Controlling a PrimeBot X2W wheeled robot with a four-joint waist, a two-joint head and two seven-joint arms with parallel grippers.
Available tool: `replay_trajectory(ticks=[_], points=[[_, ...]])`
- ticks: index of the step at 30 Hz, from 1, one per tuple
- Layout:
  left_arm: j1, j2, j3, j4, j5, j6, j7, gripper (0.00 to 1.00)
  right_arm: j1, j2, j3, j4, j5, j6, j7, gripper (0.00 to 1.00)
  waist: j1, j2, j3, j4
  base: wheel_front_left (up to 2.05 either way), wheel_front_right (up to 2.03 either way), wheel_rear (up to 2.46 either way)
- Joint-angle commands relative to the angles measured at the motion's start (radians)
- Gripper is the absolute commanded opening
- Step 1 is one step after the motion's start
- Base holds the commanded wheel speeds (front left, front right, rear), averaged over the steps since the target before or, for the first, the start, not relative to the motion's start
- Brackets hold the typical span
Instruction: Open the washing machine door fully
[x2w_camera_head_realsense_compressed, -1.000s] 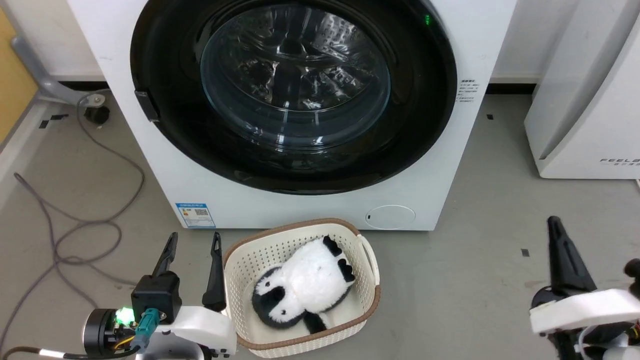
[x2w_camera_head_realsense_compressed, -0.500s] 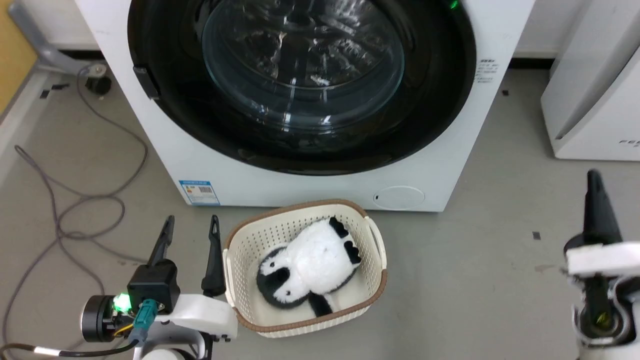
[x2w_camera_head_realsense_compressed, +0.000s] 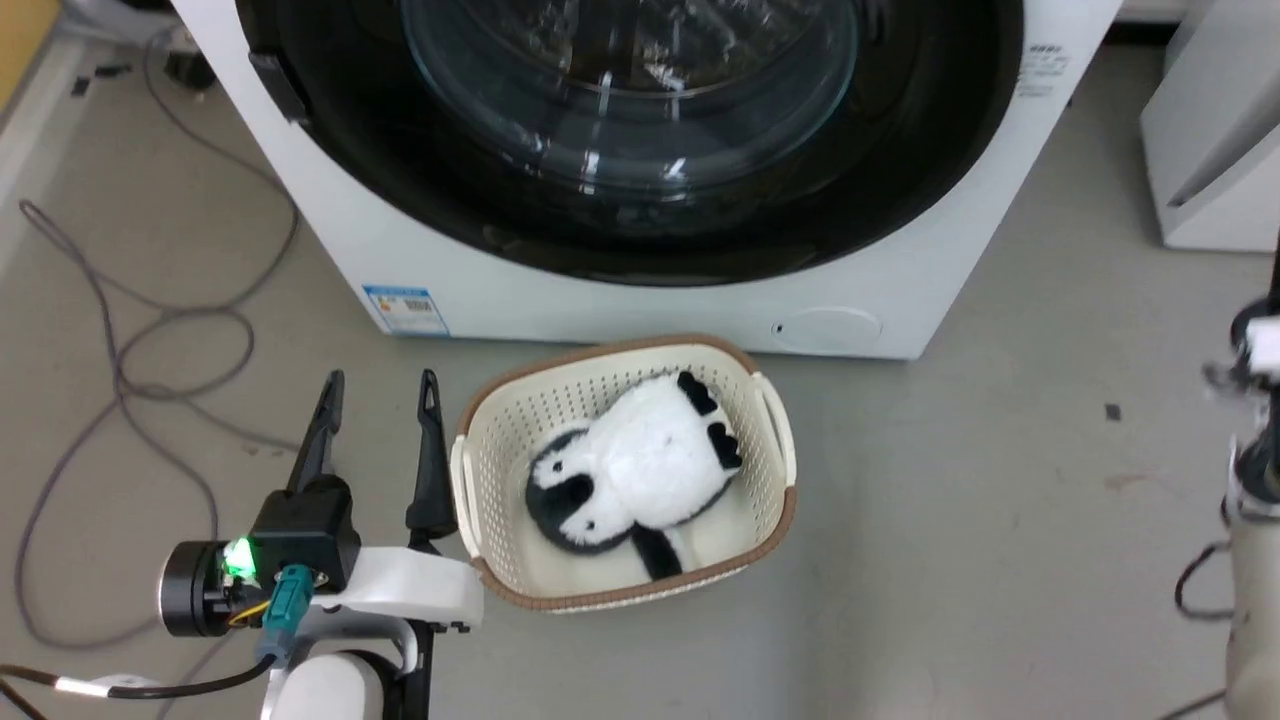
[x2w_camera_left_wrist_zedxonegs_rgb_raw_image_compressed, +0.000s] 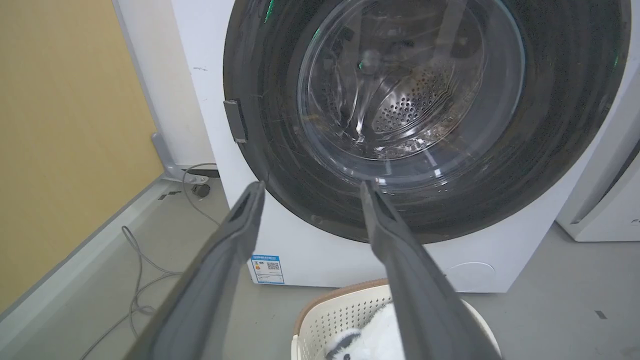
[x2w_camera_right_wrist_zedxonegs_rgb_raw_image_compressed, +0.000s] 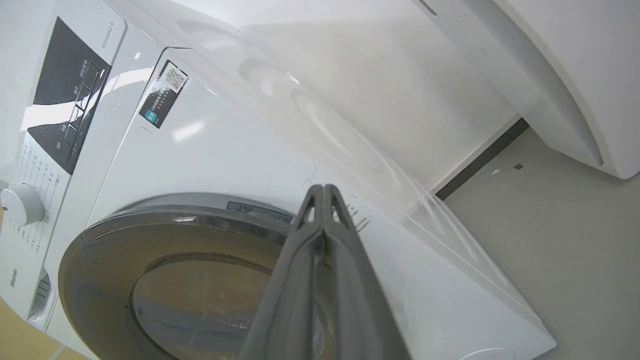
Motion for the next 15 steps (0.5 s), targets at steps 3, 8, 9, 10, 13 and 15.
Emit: replay_trajectory(ticks=[3,8,9,10,13,15], points=[[-0.031,0.001,-0.007,-0.010,-0.007,0.012,-0.016,1.00,-0.104,-0.024,0.014,0.053,0.041,0.004,0.001,0.00,-0.0001,0.0000,0.046,0.014,0.00,0.00,0.00],[-0.054,0.001,-0.015,-0.015,-0.011,0.022,-0.026,1.00,-0.210,-0.042,0.034,0.113,0.078,0.004,0.008,0.00,-0.0001,0.0000,0.087,0.027,0.00,0.00,0.00],[-0.058,0.001,-0.017,-0.016,-0.012,0.025,-0.028,1.00,-0.230,-0.046,0.038,0.127,0.085,0.004,0.010,0.00,-0.0001,0.0000,0.095,0.030,0.00,0.00,0.00],[-0.062,0.001,-0.019,-0.017,-0.013,0.027,-0.030,1.00,-0.251,-0.050,0.045,0.142,0.090,0.004,0.013,0.00,-0.0001,0.0000,0.102,0.033,0.00,0.00,0.00],[-0.072,0.001,-0.025,-0.020,-0.015,0.034,-0.036,1.00,-0.312,-0.059,0.074,0.178,0.101,0.005,0.031,0.00,-0.0001,0.0000,0.124,0.041,0.00,0.00,0.00],[-0.078,0.001,-0.029,-0.021,-0.018,0.039,-0.041,1.00,-0.350,-0.061,0.093,0.199,0.110,0.005,0.046,0.00,-0.0001,0.0000,0.137,0.045,0.00,0.00,0.00]])
